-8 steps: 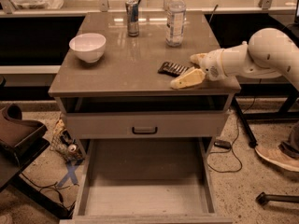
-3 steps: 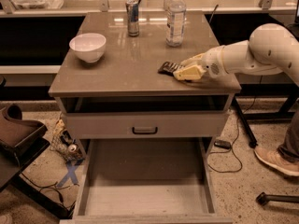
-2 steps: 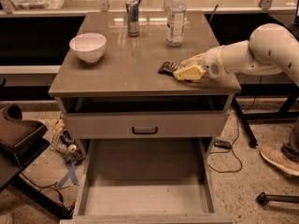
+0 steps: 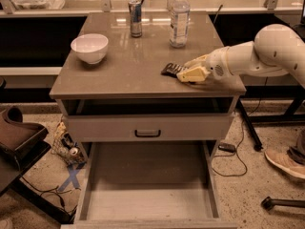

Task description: Place rxbar chocolate into middle drawer

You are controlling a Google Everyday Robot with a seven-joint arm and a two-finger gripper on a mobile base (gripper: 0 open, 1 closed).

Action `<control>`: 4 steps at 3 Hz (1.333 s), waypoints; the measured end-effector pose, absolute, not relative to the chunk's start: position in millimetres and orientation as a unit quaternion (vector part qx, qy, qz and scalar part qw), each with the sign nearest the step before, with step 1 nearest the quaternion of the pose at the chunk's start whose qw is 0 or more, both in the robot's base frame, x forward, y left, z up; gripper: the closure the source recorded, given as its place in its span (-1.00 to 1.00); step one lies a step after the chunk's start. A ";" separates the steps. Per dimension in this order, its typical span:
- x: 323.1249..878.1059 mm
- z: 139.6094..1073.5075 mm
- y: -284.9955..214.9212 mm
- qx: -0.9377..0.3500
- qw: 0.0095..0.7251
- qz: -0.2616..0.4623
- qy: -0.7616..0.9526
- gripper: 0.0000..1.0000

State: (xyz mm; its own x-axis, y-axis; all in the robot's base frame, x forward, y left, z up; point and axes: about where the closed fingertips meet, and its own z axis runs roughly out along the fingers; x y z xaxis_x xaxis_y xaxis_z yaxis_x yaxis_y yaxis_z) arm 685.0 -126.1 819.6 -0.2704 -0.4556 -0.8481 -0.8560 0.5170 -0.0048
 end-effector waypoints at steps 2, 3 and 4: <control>670.2 885.6 -128.8 -0.444 0.455 0.206 0.744 1.00; 643.4 1010.8 -134.1 -0.464 0.514 0.148 0.706 1.00; 618.6 1080.8 -139.5 -0.476 0.545 0.110 0.681 1.00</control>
Offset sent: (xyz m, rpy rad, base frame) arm -0.0727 -0.0174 0.3161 -0.1035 -0.4448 -0.0301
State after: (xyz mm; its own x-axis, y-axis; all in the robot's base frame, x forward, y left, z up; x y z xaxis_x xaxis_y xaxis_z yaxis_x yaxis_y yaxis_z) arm 618.6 -139.5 1080.8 0.0475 -0.5289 -0.8473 -0.7682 0.5229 -0.3694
